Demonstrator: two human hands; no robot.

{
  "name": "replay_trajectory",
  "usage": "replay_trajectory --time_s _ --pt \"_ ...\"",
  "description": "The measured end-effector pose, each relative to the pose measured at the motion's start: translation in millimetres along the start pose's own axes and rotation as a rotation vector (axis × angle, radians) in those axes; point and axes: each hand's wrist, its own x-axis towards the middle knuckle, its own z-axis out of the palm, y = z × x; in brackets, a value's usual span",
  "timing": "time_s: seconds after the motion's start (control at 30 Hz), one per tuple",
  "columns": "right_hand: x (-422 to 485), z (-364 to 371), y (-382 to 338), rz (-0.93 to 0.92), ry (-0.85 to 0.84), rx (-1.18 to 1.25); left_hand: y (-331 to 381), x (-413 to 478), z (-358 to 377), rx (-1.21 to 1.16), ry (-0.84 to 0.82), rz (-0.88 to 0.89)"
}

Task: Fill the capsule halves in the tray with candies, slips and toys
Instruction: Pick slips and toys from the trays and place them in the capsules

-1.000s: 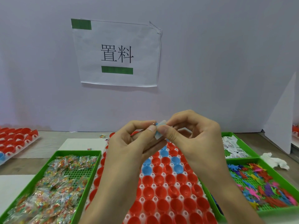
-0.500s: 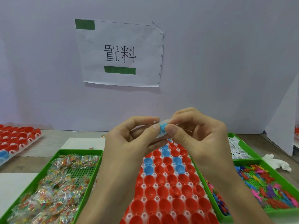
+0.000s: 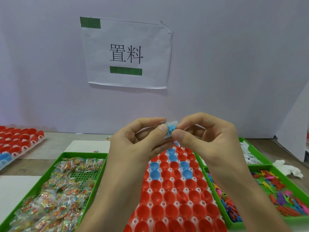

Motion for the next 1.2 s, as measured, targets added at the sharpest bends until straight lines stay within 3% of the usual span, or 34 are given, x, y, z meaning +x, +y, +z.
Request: replay_trajectory --time_s 0.63,0.83,1.1,1.2 --pt "-7 12 -5 -0.069 0.17 -0.052 2 2 -3 -0.04 -0.076 -0.02" --pt "-8 13 -4 -0.122 0.22 -0.073 3 0 -2 0.012 -0.14 0.057" --pt "-4 8 2 -0.028 0.027 -0.116 -1 5 -10 0.256 -0.047 0.168" --pt "-5 13 5 -0.088 0.054 -0.186 -3 10 -17 0.244 -0.055 0.136"
